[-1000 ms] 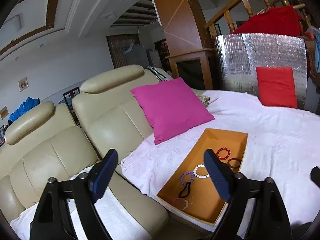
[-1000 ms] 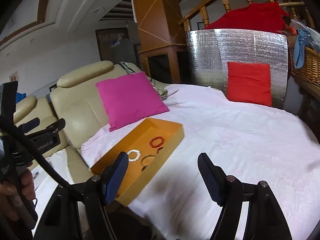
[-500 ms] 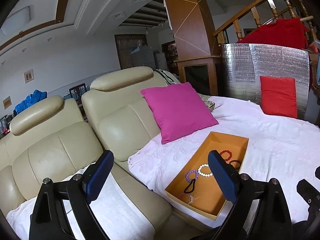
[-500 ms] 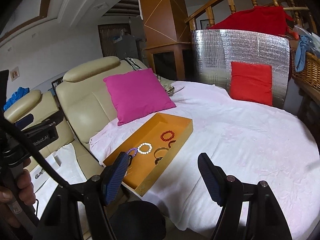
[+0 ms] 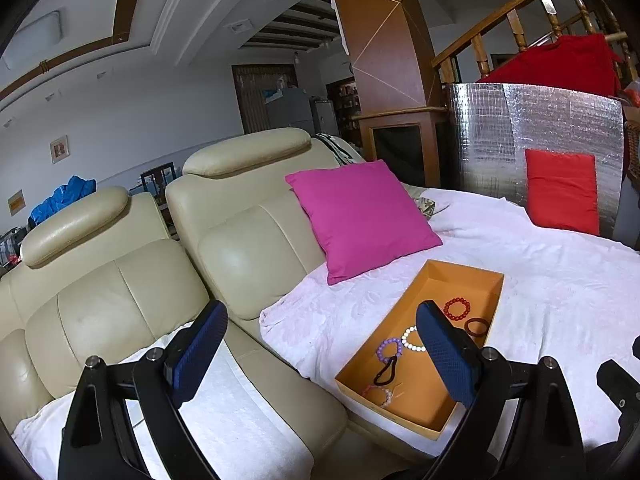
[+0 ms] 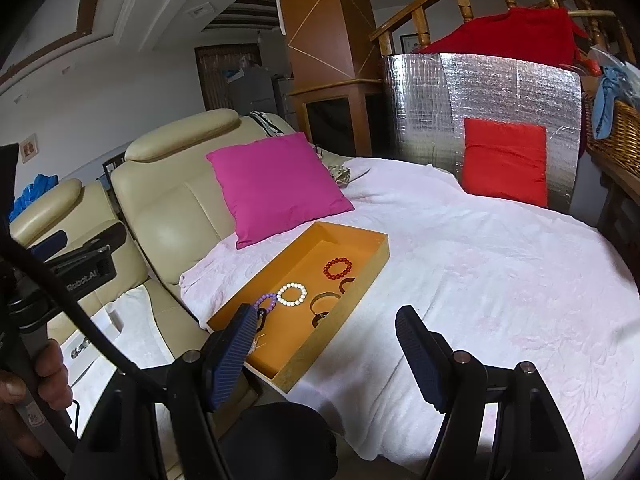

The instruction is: Organize jewelry

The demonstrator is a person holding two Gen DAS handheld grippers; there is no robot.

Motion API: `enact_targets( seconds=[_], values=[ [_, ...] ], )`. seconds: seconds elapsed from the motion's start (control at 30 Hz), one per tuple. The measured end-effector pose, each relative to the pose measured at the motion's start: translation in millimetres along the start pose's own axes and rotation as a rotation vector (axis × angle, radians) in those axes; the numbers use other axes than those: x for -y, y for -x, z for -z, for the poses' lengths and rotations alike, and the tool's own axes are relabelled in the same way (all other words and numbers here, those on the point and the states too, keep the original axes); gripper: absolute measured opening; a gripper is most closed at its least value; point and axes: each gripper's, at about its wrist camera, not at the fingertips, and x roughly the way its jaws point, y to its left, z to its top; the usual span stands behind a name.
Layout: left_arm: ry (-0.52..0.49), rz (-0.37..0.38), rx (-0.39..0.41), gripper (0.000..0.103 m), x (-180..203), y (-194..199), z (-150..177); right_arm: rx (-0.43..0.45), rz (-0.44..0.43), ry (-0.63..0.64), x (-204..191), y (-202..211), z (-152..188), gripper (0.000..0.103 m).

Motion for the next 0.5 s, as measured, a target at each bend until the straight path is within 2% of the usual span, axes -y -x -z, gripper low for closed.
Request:
enact_targets(
  seconds=[0.5],
  values=[
    [-0.004, -0.002, 0.016, 0.095, 1.5, 3.3, -1.2, 0.008, -0.003, 0.005, 1.5, 2.4, 0.1, 0.075]
  ],
)
